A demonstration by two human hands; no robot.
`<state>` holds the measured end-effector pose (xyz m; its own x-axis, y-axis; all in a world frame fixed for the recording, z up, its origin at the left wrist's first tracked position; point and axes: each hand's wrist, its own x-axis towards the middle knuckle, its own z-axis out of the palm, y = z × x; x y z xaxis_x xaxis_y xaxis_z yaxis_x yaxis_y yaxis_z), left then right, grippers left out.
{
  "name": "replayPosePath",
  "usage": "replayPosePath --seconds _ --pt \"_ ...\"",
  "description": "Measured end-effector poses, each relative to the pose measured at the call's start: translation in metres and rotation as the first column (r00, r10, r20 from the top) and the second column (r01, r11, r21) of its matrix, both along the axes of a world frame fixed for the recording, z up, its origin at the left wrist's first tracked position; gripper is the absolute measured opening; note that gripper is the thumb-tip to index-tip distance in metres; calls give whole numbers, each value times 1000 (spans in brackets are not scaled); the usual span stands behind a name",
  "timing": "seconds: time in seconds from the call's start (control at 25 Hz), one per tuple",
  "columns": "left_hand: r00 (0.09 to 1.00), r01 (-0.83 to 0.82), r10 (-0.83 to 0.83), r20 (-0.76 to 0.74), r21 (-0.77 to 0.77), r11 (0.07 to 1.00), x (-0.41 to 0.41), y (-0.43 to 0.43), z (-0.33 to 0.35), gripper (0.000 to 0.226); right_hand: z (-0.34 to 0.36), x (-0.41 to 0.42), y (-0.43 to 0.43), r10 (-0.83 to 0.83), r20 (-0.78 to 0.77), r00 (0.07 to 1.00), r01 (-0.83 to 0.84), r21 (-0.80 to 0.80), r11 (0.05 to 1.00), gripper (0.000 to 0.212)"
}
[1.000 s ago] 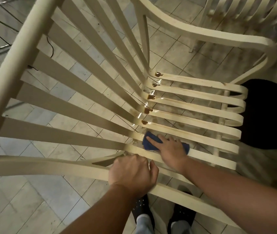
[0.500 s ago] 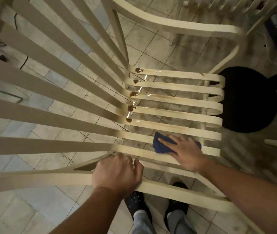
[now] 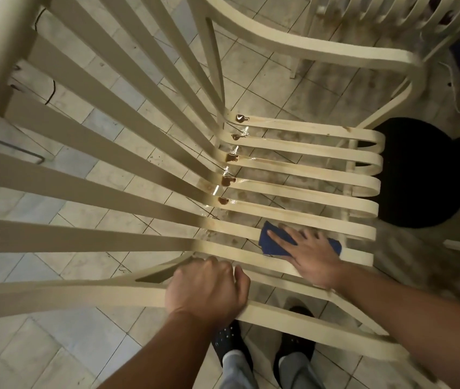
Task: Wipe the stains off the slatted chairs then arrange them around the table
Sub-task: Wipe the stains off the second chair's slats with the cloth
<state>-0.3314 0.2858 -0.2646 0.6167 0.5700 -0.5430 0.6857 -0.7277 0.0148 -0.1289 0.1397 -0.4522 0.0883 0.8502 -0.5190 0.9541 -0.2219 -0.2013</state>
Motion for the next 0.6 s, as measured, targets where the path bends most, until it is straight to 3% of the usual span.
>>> replayPosePath --seconds 0.32,0.6 --pt "999 24 -24 -29 8 1000 1 0 -2 49 -12 -94 133 12 -150 989 6 114 994 79" --pt "998 45 -45 -32 7 999 1 0 0 50 -4 -76 115 44 -77 996 -40 52 998 95"
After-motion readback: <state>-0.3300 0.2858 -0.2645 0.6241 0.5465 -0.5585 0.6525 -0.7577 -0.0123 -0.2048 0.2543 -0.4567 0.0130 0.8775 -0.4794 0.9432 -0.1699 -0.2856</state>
